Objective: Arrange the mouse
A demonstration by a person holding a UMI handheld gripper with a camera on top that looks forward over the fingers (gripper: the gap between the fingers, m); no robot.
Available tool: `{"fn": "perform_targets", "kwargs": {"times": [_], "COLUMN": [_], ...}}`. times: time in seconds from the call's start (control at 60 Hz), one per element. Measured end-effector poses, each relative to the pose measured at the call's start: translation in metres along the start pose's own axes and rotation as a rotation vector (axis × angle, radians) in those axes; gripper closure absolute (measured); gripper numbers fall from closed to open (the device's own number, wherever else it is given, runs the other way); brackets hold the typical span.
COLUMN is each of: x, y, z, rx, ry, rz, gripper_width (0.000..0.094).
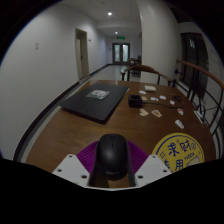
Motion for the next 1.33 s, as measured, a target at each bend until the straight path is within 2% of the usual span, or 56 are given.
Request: {"fn": "perform_targets", "kwargs": {"times": [0.1, 0.167, 0.267, 0.367, 0.45, 0.533, 0.617, 0.7, 0.817, 0.85, 1.0, 1.033, 1.067, 1.083, 1.1, 1.333], "x": [0.002, 0.013, 0.058, 0.115, 0.147, 0.150, 0.124, 0.104, 0.087, 0.082, 0.088, 0.093, 0.101, 0.108, 0.113, 0.203], "y": [0.003, 0.007, -0.004, -0.046, -0.094, -0.143, -0.177, -0.182, -0.184, -0.184, -0.184, -0.185, -0.189, -0.189, -0.190, -0.210], "z": [-0.002, -0.007, -0.053, -0.106, -0.122, -0.092, -0.050, -0.001, 0.031, 0.033, 0.031, 0.029, 0.027, 0.025, 0.023, 0.025], "rx": [0.033, 0.046, 0.018, 0.016, -0.019, -0.065, -0.083, -0.082, -0.074, -0.062, -0.013, -0.021, -0.030, -0.031, -0.029, -0.081], "ry": [-0.007, -0.018, -0.156, -0.328, -0.389, -0.347, -0.214, -0.111, -0.043, -0.061, -0.007, -0.008, -0.025, -0.035, -0.046, -0.187], "rz": [-0.025, -0.080, -0.114, -0.057, 0.000, 0.062, 0.117, 0.112, 0.124, 0.124, 0.062, 0.057, 0.053, 0.052, 0.049, 0.010], "gripper_width": [0.0578, 0.0593, 0.0597, 0.0597, 0.0597, 0.0598, 0.0598, 0.0599, 0.0597, 0.0593, 0.0395, 0.0239, 0.0161, 0.0091, 0.0068, 0.0081]}}
Point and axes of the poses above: the point between the fingertips, and its own axes, seen from behind it with the camera up: y to the left, z down, x backward, against the way the camera looks, the point moved 8 cm from there along x, backward, against the way the camera looks, and after that the axes turned 11 degrees about -y, right-handed, at the moved point
